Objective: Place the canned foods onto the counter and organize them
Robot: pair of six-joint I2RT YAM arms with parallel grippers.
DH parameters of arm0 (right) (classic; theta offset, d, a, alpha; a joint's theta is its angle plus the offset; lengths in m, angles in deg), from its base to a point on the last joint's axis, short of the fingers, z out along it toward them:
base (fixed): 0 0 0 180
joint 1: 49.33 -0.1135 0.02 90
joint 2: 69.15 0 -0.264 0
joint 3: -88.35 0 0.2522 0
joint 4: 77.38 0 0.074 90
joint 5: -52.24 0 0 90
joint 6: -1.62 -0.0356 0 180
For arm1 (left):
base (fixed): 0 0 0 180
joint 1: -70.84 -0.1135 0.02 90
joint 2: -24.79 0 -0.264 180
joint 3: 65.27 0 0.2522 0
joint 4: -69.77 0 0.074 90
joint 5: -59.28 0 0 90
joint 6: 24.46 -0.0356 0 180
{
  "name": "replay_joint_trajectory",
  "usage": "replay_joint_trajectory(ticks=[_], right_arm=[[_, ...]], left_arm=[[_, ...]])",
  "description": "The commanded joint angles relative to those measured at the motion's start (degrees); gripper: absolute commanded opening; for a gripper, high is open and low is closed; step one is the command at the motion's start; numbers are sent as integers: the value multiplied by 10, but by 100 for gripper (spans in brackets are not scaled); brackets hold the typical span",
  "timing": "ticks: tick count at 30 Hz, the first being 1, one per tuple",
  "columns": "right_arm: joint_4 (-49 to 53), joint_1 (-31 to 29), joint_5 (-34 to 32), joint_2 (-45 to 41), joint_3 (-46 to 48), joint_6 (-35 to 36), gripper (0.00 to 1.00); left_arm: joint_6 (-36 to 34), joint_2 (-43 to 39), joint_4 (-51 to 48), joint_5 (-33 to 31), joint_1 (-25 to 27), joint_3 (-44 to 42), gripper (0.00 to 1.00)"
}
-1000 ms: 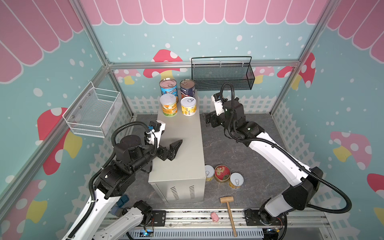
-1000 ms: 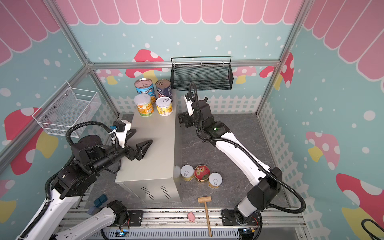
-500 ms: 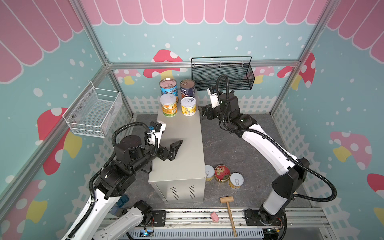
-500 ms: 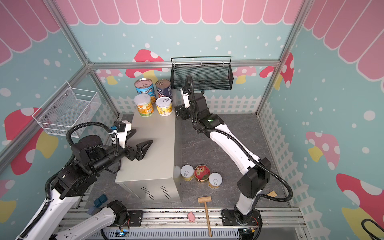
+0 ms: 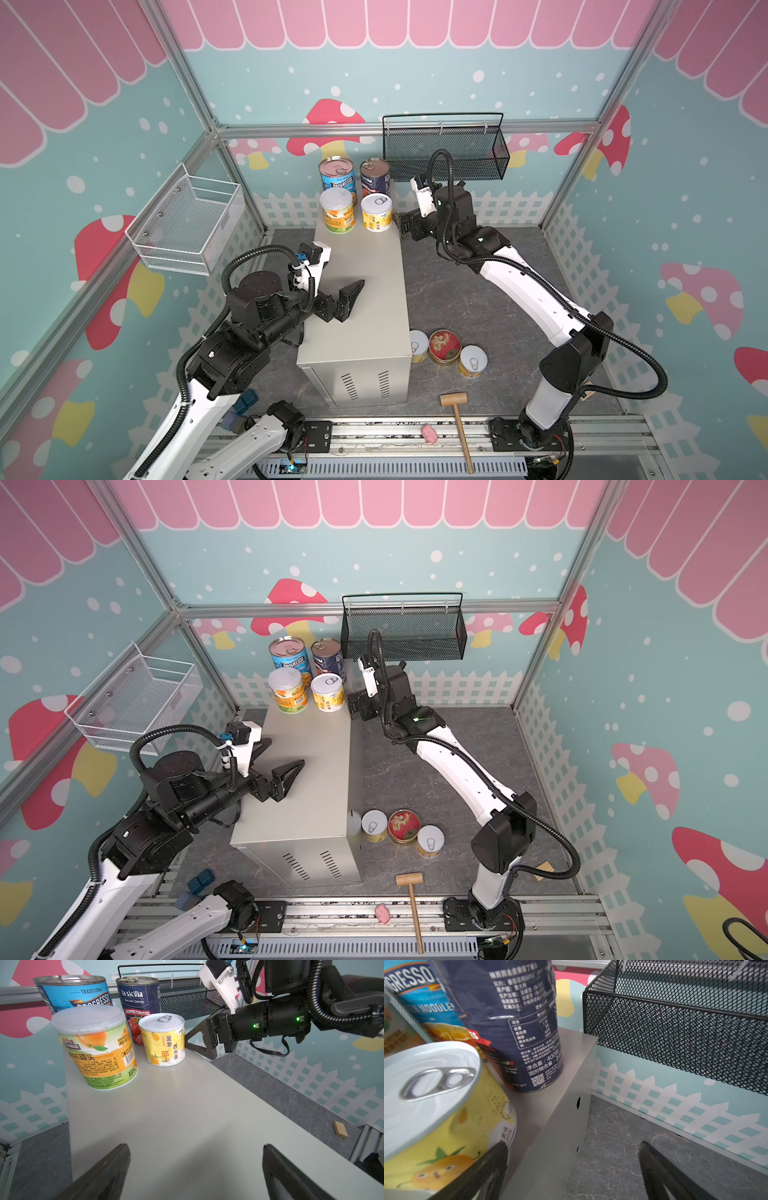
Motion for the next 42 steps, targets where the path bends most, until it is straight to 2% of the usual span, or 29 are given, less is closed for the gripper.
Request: replay_joint_trajectory(ticks=[1, 13, 18, 22, 28, 33, 38, 42], right_arm=[[1, 2, 14, 8, -19, 5, 99], [6, 3, 6, 1, -10, 0, 99], [11, 2, -16, -37, 29, 2, 99], [11, 3, -46, -107, 110, 0, 99], [45, 19, -80, -229, 267, -41, 99], [107, 64, -47, -302, 393, -103, 99], [121, 65, -20, -372, 528, -173, 99], [133, 44, -6, -390, 600, -221, 99]], left_arm=[[-10, -6, -2, -2, 4, -3, 100], [-11, -8, -1, -2, 4, -4, 100], [-9, -5, -4, 6, 4, -2, 100], [-13, 4, -17, 28, 9, 11, 100], [-21, 36, -69, 62, 53, 59, 100], [-25, 66, -105, 70, 94, 98, 100], [-19, 84, -115, 74, 127, 128, 100], [-16, 87, -114, 86, 131, 128, 100]])
